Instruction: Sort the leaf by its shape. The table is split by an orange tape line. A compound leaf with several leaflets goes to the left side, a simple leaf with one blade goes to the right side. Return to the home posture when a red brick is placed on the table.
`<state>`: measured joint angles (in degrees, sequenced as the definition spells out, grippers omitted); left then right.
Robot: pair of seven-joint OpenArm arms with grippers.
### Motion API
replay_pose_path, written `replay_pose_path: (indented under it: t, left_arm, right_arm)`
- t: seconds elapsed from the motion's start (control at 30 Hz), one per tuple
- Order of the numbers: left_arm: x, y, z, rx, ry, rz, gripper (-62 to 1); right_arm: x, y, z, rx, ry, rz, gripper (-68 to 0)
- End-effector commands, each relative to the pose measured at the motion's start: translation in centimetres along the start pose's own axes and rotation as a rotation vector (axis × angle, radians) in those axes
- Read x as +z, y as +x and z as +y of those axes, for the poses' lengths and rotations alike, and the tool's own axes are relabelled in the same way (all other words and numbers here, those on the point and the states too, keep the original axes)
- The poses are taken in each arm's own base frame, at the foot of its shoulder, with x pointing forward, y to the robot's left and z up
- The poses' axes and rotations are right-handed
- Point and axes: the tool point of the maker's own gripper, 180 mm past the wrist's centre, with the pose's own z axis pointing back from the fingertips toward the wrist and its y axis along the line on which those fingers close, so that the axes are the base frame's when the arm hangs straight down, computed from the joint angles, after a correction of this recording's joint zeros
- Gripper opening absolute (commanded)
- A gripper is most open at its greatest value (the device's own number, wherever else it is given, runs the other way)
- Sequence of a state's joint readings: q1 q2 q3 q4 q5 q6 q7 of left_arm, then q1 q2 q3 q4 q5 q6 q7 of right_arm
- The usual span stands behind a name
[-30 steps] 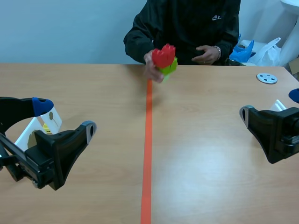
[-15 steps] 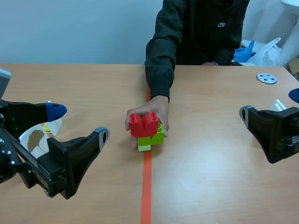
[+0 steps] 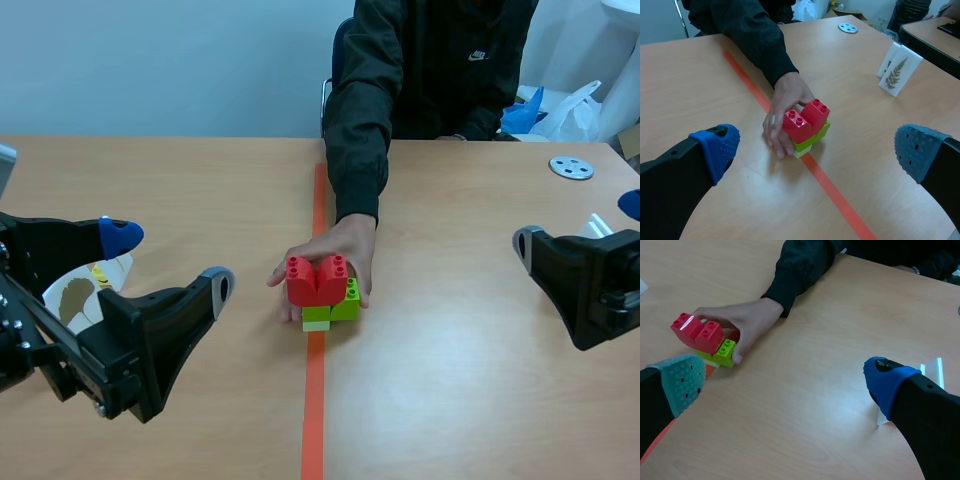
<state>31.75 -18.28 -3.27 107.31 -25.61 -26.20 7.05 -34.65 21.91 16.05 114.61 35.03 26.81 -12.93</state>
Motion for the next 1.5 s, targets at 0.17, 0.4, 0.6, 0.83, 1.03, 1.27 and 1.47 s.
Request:
replay_pose_path:
  t: [0.17, 0.4, 0.6, 0.83, 1.03, 1.27, 1.47]
  left_arm:
    - [-0.02, 1.06, -0.40, 0.004, -0.012, -0.039, 1.4]
    - [-0.02, 1.12, -0.40, 0.004, -0.012, -0.042, 1.4]
    - [-0.02, 1.12, -0.40, 0.003, -0.012, -0.042, 1.4]
    - [-0.02, 1.10, -0.40, 0.003, -0.012, -0.041, 1.4]
    - [-0.02, 1.08, -0.39, 0.003, -0.011, -0.040, 1.4]
    - [-0.03, 0.79, -0.36, -0.023, -0.009, -0.024, 1.4]
    - [-0.03, 0.79, -0.36, -0.023, -0.009, -0.024, 1.4]
  right_arm:
    - [0.00, 0.69, -0.30, 0.002, -0.006, -0.028, 0.4]
    - [0.00, 0.68, -0.30, 0.002, -0.006, -0.027, 0.4]
    - [0.00, 0.68, -0.30, 0.002, -0.006, -0.027, 0.4]
    - [0.00, 0.68, -0.30, 0.002, -0.006, -0.027, 0.4]
    - [0.00, 0.58, -0.30, 0.002, -0.006, -0.022, 0.4]
    - [-0.01, 0.39, -0.34, 0.000, -0.007, -0.014, 0.4]
    - [-0.01, 0.32, -0.33, 0.000, -0.007, -0.011, 0.4]
